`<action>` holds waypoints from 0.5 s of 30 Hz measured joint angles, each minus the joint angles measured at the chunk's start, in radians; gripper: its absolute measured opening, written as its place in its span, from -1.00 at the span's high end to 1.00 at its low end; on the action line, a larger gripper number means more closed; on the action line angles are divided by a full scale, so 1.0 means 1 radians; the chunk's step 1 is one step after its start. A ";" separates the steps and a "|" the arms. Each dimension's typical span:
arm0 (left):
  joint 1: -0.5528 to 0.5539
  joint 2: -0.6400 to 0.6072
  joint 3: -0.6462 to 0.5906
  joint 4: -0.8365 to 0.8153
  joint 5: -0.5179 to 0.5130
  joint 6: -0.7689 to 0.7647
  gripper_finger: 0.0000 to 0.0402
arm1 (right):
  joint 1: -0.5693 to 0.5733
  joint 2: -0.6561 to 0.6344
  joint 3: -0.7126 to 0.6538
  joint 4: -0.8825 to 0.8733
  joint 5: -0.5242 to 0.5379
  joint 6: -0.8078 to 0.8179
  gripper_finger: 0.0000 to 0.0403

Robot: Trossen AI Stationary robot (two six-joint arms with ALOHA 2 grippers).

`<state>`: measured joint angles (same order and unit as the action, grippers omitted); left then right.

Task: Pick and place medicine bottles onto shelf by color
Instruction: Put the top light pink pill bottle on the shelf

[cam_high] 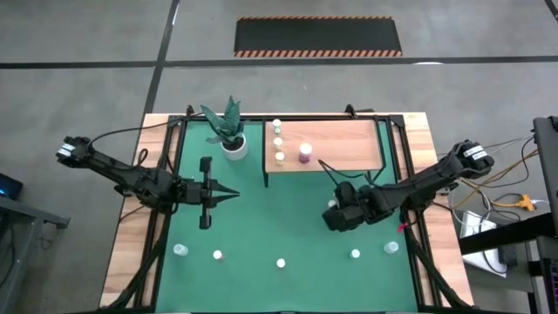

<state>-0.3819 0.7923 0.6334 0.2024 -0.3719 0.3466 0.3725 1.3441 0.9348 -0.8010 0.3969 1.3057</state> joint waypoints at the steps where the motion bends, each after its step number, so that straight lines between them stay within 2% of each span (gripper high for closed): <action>1: 0.000 0.000 0.000 0.000 0.000 0.000 0.98 | 0.000 0.000 -0.009 0.023 0.012 -0.006 -0.12; 7: 0.000 0.000 0.000 0.000 0.000 0.000 0.98 | 0.000 0.000 -0.066 0.110 0.068 -0.007 -0.12; 15: 0.000 0.000 0.000 0.000 0.000 0.000 0.98 | 0.000 0.000 -0.150 0.254 0.079 -0.019 -0.12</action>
<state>-0.3820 0.7925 0.6331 0.2020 -0.3721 0.3470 0.3725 1.3445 0.7843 -0.5474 0.4755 1.2865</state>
